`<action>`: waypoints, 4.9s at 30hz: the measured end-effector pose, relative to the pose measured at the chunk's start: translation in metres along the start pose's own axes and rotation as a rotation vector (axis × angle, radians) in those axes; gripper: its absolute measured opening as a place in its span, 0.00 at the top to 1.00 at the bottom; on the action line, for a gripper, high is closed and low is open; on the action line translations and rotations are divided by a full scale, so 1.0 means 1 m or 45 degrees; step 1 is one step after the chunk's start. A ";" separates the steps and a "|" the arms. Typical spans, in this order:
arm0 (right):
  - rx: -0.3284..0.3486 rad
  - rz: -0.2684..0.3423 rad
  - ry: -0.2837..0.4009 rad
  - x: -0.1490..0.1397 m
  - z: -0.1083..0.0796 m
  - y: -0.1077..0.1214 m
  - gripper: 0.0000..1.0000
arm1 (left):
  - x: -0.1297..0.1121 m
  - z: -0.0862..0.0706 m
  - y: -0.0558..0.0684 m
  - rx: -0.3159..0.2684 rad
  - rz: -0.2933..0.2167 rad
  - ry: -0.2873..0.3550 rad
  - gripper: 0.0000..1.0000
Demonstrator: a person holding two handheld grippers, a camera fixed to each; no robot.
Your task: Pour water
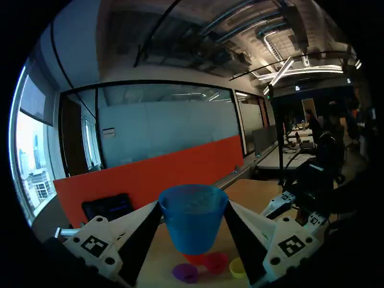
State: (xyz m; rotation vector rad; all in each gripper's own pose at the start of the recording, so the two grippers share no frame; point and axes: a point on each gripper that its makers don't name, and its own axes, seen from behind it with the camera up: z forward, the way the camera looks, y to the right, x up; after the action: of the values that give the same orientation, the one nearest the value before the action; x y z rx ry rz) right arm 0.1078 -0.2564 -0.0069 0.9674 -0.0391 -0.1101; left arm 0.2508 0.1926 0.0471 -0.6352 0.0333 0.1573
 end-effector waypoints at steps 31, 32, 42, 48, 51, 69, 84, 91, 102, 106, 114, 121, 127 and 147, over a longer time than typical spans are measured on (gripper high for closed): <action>-0.111 0.023 -0.092 -0.021 -0.020 0.042 0.09 | -0.078 -0.015 -0.009 -0.023 -0.144 -0.017 0.13; -0.117 0.023 -0.098 -0.022 -0.022 0.044 0.09 | -0.082 -0.016 -0.009 -0.023 -0.143 -0.021 0.13; -0.157 0.035 -0.128 -0.032 -0.034 0.060 0.09 | -0.126 -0.018 -0.014 -0.004 -0.153 -0.097 0.13; -0.163 0.049 -0.162 -0.044 -0.039 0.063 0.09 | -0.155 -0.016 -0.017 0.005 -0.149 -0.158 0.13; -0.164 0.056 -0.181 -0.050 -0.042 0.064 0.09 | -0.170 -0.015 -0.019 0.013 -0.150 -0.190 0.13; -0.132 0.120 -0.328 -0.098 -0.051 0.065 0.09 | -0.252 -0.011 -0.015 -0.009 -0.146 -0.440 0.13; -0.108 0.150 -0.443 -0.136 -0.056 0.058 0.08 | -0.301 -0.011 -0.018 -0.017 -0.119 -0.621 0.13; -0.108 0.163 -0.466 -0.146 -0.059 0.060 0.08 | -0.321 -0.012 -0.022 -0.015 -0.111 -0.689 0.13; -0.106 0.168 -0.490 -0.157 -0.059 0.061 0.08 | -0.336 -0.013 -0.021 -0.021 -0.113 -0.734 0.13; -0.103 0.163 -0.499 -0.161 -0.058 0.060 0.08 | -0.336 -0.013 -0.021 -0.023 -0.120 -0.734 0.13; -0.099 0.150 -0.528 -0.173 -0.058 0.057 0.08 | -0.346 -0.021 -0.024 -0.011 -0.124 -0.772 0.11; -0.103 0.146 -0.549 -0.182 -0.056 0.056 0.08 | -0.352 -0.028 -0.025 0.001 -0.141 -0.804 0.04; -0.119 0.132 -0.569 -0.191 -0.056 0.059 0.08 | -0.353 -0.034 -0.024 0.004 -0.169 -0.806 0.04; -0.156 0.151 -0.557 -0.195 -0.060 0.059 0.00 | -0.344 -0.051 -0.012 -0.022 -0.155 -0.800 0.04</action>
State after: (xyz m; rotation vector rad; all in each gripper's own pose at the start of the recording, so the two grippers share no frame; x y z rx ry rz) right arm -0.0770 -0.1520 0.0110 0.8021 -0.4864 -0.2108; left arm -0.0864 0.1058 0.0403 -0.5811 -0.6115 0.2336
